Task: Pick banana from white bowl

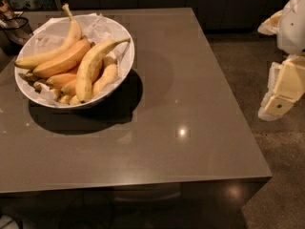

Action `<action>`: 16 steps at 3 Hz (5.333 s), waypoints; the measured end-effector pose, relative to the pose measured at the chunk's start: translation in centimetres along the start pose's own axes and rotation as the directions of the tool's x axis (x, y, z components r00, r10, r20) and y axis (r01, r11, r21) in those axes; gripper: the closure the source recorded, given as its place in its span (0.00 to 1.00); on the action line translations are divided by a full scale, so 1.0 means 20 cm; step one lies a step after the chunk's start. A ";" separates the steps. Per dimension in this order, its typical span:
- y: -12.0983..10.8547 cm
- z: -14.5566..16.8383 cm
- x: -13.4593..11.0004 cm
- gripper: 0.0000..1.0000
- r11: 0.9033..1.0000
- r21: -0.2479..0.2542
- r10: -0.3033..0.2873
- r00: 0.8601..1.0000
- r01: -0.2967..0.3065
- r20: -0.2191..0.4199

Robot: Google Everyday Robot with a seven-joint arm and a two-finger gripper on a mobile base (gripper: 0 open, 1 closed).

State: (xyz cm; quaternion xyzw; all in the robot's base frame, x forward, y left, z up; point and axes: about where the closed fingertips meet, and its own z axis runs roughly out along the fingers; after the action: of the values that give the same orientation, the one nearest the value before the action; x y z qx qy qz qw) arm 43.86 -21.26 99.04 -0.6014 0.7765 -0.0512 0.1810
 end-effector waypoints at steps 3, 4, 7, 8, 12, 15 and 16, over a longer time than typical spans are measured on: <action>-0.02 0.03 -0.41 0.00 0.996 0.041 -0.075 0.997 0.075 -0.006; -0.02 0.03 -0.42 0.00 0.996 0.044 -0.081 0.997 0.081 -0.004; -0.09 -0.01 -0.80 0.00 0.958 0.097 -0.276 0.960 0.271 0.039; -0.15 0.01 -0.91 0.00 0.941 0.130 -0.317 0.948 0.311 0.028; -0.35 0.29 -1.21 0.03 0.867 0.086 -0.490 0.871 0.491 -0.030; -0.30 0.37 -1.52 0.25 0.764 0.043 -0.645 0.764 0.644 0.018; -0.27 0.43 -1.59 0.31 0.730 0.016 -0.684 0.729 0.683 0.026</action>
Offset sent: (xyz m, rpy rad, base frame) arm 0.0409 0.0860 0.0103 -0.0375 0.0195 0.0105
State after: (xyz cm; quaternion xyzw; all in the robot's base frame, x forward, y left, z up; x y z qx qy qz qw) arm 58.44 8.73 99.71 -0.8449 0.4981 -0.1071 0.1630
